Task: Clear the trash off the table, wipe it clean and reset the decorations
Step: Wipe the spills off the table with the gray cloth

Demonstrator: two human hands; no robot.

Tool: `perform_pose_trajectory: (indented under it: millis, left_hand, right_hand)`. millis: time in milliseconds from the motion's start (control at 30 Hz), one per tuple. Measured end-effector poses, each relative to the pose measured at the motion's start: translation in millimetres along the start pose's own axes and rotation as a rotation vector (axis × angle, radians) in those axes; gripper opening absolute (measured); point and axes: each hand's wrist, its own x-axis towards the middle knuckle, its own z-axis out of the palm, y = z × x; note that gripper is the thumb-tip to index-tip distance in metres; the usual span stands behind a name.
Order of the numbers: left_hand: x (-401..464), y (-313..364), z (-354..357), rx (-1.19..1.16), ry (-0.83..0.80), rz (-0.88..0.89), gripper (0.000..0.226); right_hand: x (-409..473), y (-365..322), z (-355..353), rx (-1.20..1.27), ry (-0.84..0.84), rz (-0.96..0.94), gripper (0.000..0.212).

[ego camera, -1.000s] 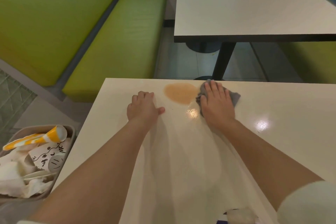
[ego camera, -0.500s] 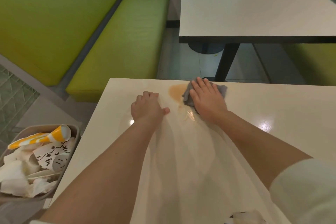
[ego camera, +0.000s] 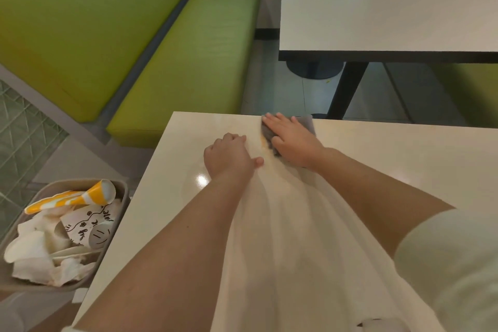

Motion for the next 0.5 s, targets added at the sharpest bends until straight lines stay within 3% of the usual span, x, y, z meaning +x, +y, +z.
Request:
perform_pose_trajectory:
  millis: [167, 333, 500]
  left_hand:
    - [-2, -4, 1, -0.034, 0.009, 0.000, 0.072]
    - [-4, -4, 5, -0.056, 0.015, 0.005, 0.070]
    - [-5, -10, 4, -0.046, -0.019, 0.040, 0.065]
  right_hand:
    - [-21, 2, 7, 0.032, 0.005, -0.169, 0.067]
    - [-20, 34, -3, -0.001, 0.094, 0.104, 0.059]
    - [-45, -15, 17, -0.044, 0.035, -0.160, 0.067]
